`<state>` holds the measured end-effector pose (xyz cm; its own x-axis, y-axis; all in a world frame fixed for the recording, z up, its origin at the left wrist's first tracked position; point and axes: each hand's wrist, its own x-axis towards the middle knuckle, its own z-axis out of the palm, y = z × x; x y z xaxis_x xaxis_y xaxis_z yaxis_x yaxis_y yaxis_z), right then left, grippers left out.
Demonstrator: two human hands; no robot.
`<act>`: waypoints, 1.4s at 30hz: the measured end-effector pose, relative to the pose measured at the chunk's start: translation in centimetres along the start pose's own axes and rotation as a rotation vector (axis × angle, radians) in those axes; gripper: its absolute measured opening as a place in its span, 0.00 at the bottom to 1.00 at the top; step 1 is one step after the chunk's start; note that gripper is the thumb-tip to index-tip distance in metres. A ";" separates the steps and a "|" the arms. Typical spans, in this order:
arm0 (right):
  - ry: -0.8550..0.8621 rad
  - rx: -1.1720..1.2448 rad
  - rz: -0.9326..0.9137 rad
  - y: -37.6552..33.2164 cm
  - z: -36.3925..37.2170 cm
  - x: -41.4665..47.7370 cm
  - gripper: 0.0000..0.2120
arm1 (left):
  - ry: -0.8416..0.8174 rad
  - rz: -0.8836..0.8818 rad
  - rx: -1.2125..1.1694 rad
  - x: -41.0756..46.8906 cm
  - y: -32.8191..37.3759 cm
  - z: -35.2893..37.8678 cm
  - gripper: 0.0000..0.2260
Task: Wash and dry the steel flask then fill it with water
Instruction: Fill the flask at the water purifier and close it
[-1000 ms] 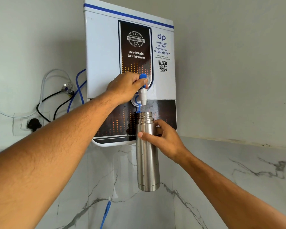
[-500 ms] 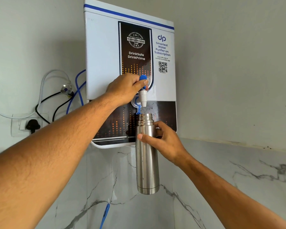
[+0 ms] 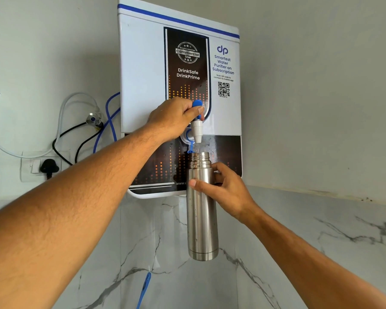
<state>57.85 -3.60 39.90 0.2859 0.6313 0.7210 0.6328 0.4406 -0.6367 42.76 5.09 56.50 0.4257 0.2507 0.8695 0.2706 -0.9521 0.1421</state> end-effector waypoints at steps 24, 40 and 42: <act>0.002 -0.023 0.014 -0.5 -0.1 -0.3 0.30 | -0.005 -0.005 0.005 -0.3 0.3 -0.2 0.16; 0.002 -0.042 0.018 -0.5 -0.1 -0.2 0.29 | -0.011 0.006 0.010 -0.3 0.3 -0.2 0.16; 0.001 -0.044 0.018 -0.6 0.0 -0.2 0.30 | -0.013 0.004 0.011 -0.3 0.3 -0.2 0.16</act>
<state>57.46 -3.96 40.14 0.2982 0.6379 0.7101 0.6585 0.4011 -0.6368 42.55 4.68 56.40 0.4384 0.2489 0.8636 0.2778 -0.9514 0.1332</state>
